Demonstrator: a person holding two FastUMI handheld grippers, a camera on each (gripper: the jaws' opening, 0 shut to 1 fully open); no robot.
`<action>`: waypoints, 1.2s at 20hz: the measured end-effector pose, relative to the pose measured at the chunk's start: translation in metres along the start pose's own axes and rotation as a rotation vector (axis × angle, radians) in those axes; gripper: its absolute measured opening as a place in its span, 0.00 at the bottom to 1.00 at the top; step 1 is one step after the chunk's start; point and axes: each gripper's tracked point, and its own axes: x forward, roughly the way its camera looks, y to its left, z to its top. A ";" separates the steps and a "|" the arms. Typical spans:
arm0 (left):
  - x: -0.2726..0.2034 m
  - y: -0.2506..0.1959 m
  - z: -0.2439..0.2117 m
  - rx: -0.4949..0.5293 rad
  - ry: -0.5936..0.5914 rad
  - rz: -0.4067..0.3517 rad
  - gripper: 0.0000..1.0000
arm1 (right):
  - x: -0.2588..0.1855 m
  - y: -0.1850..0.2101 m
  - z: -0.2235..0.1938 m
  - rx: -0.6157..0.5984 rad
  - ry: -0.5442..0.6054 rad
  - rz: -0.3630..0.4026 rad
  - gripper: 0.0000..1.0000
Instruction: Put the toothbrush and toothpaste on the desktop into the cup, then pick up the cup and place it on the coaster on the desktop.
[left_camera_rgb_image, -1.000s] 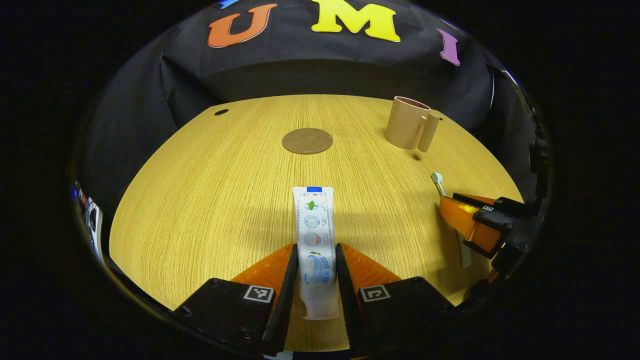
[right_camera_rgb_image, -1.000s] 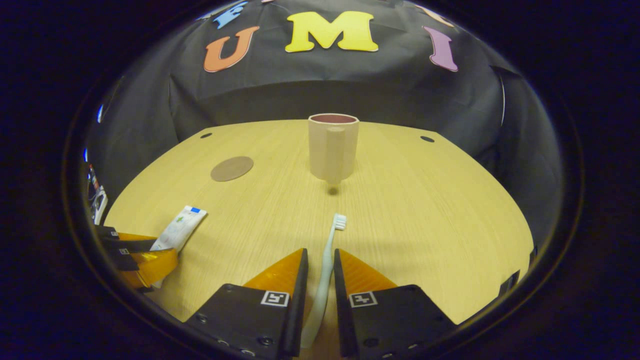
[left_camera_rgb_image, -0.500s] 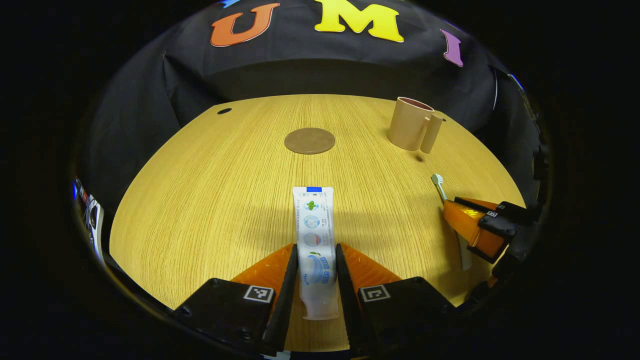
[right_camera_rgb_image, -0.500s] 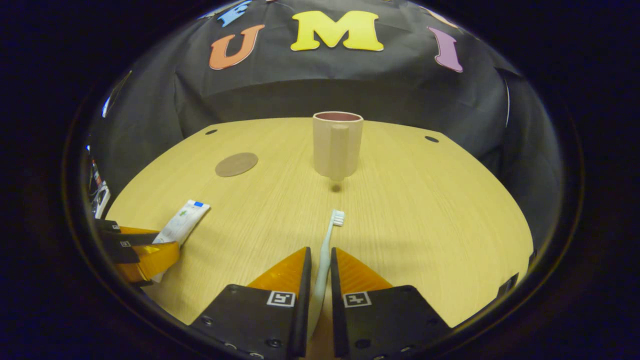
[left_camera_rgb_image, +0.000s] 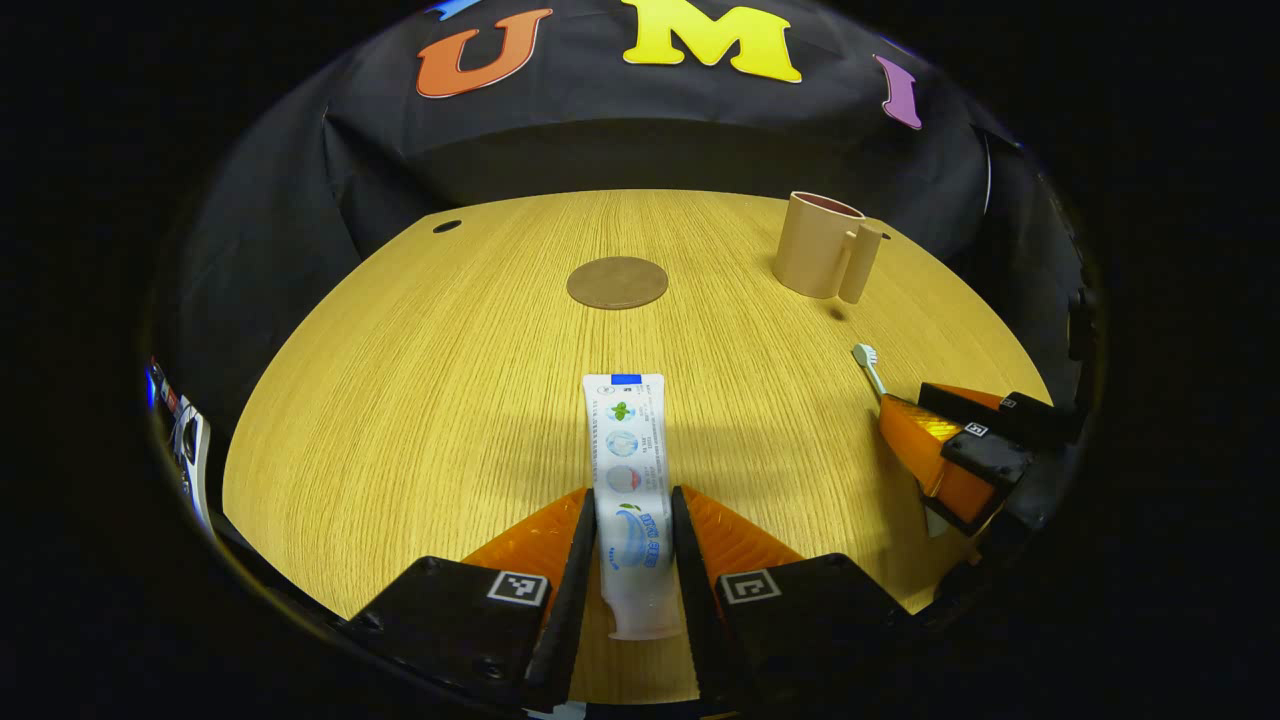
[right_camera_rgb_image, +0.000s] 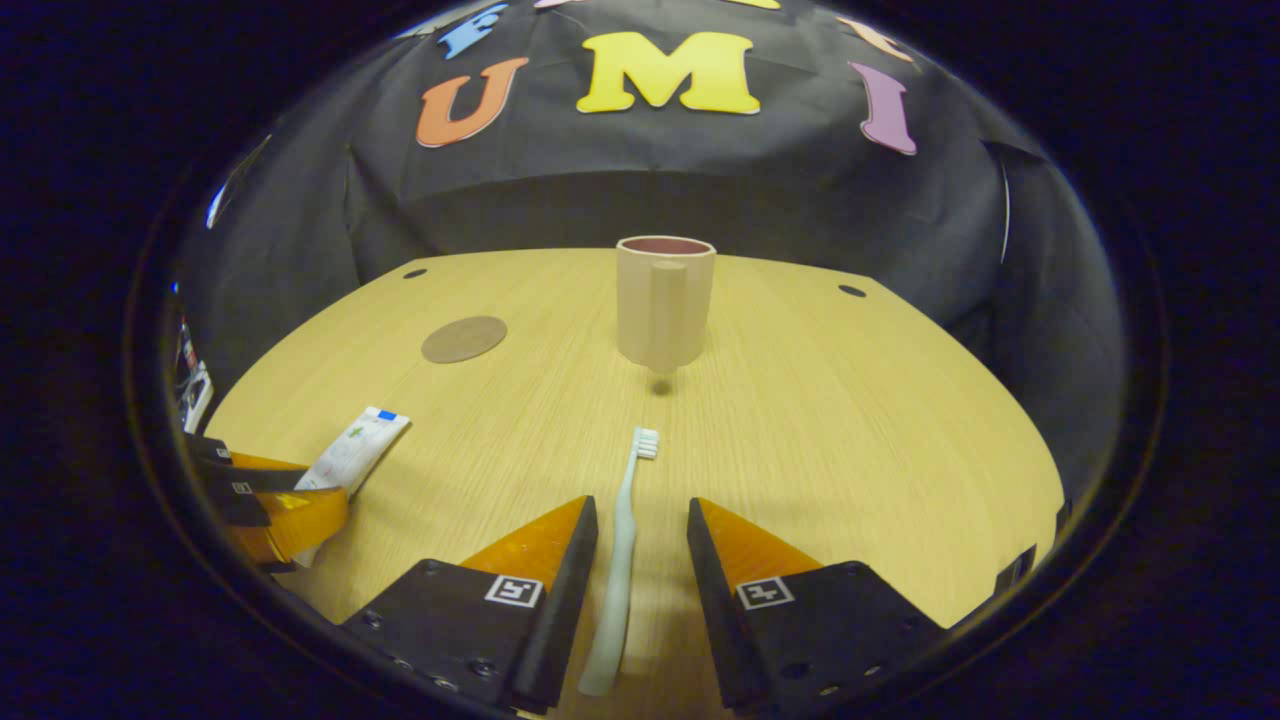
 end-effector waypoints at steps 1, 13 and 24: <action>0.001 0.000 0.000 -0.001 -0.001 0.001 0.48 | -0.002 0.004 0.000 0.017 -0.004 0.029 0.60; 0.002 0.000 -0.002 0.002 -0.020 -0.005 0.48 | 0.000 0.004 -0.001 0.006 -0.011 -0.035 0.41; 0.002 0.001 0.000 -0.049 -0.059 -0.056 0.46 | -0.003 0.008 -0.001 0.015 -0.022 0.001 0.00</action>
